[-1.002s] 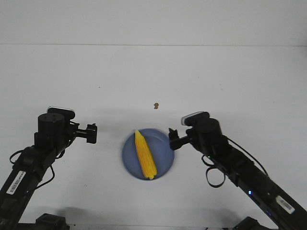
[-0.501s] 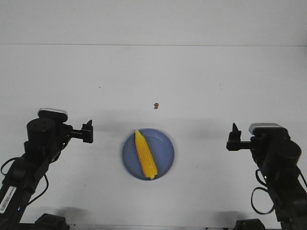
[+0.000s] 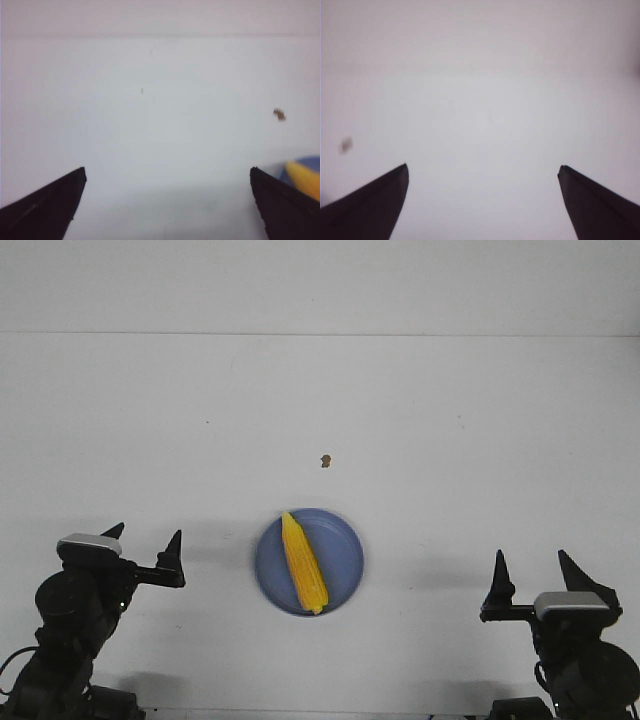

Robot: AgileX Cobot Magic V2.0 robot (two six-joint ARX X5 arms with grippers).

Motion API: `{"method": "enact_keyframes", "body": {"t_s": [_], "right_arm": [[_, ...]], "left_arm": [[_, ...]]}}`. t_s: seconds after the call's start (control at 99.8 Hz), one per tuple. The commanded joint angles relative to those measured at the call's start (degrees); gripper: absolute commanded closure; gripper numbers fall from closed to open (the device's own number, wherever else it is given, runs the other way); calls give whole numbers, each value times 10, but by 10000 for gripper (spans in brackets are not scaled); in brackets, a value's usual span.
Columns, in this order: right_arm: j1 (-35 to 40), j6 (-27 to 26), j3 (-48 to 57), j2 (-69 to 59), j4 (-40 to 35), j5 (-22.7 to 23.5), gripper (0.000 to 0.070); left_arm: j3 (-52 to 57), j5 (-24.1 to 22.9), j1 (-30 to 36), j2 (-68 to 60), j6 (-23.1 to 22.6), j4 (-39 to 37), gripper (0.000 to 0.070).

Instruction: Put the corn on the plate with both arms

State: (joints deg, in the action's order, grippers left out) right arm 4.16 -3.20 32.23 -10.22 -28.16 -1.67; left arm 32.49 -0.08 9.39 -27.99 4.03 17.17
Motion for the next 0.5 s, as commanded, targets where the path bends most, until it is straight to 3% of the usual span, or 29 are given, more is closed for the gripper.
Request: {"method": "enact_keyframes", "body": {"t_s": [0.0, 0.14, 0.2, 0.26, 0.361, 0.391, 0.491], "right_arm": [[1, 3, 6, 5, -1, 0, 78], [2, 3, 6, 6, -2, 11, 83], [2, 3, 6, 4, -1, 17, 120], [2, 3, 6, 4, -2, 16, 242], [2, 4, 6, 4, -2, 16, 598], [2, 5, 6, 4, -2, 16, 690], [2, 5, 6, 4, -2, 16, 700]], "left_arm": [[-5, -2, 0, 11, 18, -8, 60], [-7, -1, 0, 35, 21, -14, 189], [-7, -1, 0, 43, 21, -15, 262], [-7, -1, 0, 50, 20, -14, 378], [-7, -1, 0, 58, 20, -14, 665], [-7, -1, 0, 59, 21, -14, 700], [-7, -1, 0, 61, 21, -14, 694]]}}
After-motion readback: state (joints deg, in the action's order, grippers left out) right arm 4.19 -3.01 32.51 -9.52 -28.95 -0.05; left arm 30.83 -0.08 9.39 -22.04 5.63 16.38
